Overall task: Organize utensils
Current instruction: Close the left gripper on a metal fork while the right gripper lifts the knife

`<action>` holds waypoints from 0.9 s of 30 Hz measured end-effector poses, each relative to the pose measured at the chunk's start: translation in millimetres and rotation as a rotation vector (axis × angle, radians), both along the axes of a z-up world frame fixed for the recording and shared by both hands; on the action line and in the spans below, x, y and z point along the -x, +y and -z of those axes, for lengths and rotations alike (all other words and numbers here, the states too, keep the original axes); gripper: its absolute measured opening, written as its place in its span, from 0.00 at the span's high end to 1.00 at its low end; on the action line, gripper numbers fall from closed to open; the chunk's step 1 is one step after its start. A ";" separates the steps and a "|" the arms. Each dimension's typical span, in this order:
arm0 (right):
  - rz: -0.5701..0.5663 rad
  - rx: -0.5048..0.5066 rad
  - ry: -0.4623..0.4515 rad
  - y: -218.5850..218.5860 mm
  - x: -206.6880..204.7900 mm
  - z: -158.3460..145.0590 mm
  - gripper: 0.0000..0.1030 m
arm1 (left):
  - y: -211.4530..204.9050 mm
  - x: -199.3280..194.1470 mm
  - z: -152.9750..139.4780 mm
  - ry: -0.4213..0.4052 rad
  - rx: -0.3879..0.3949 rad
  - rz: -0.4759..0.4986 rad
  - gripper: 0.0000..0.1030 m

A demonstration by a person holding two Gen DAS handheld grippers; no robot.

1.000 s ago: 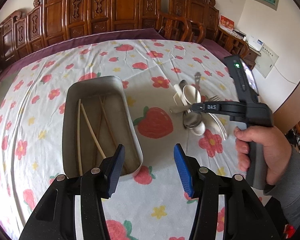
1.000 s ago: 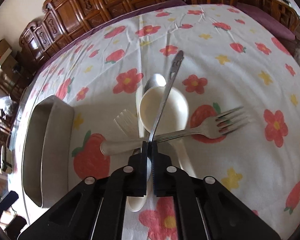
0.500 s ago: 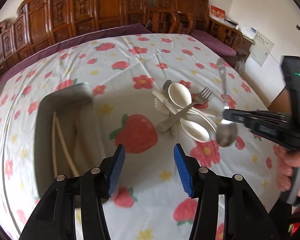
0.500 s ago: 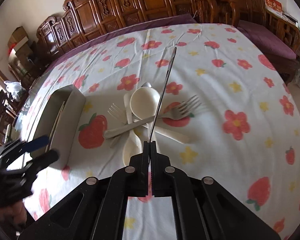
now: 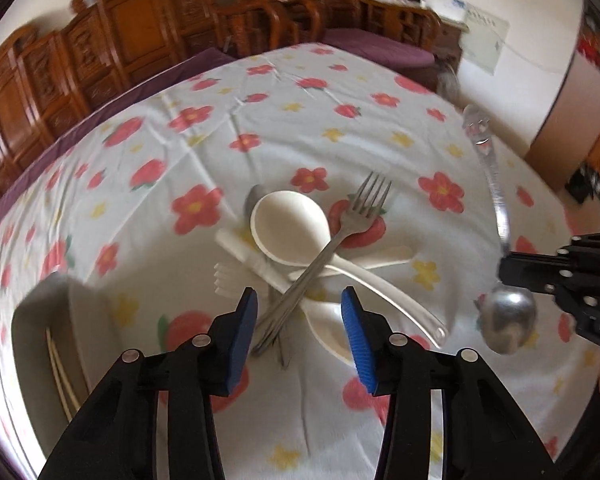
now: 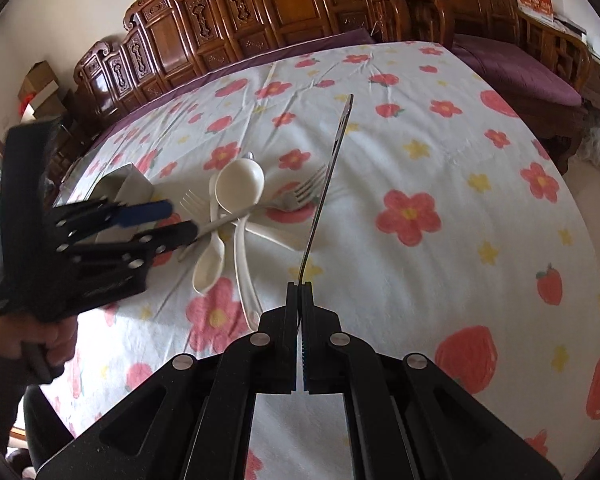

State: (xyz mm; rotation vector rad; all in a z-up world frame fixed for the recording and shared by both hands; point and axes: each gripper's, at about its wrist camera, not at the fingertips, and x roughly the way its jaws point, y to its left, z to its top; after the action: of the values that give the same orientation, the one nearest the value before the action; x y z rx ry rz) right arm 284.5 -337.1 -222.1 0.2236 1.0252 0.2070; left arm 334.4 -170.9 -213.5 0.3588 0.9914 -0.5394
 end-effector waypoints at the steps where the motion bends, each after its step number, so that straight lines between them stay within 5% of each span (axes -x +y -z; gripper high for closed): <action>1: 0.000 -0.005 0.001 -2.2 1.5 1.7 0.98 | -3.1 -2.4 2.6 0.003 -0.011 0.006 0.63; 3: 0.000 -0.014 0.003 -4.9 3.0 2.9 0.98 | -9.6 -7.3 10.6 0.021 -0.040 0.022 0.70; 16: -0.020 -0.031 -0.011 -8.7 10.8 7.7 0.98 | -31.9 -17.4 28.4 0.019 -0.139 0.061 0.78; 27: -0.022 -0.022 -0.009 -8.0 17.8 7.1 0.98 | -26.5 -10.3 17.5 0.048 -0.076 0.041 0.98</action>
State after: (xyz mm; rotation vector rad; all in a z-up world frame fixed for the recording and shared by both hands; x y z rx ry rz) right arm 266.7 -345.1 -229.2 0.2312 1.0167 0.2396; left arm 344.7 -197.4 -231.0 0.4368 1.0547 -0.5507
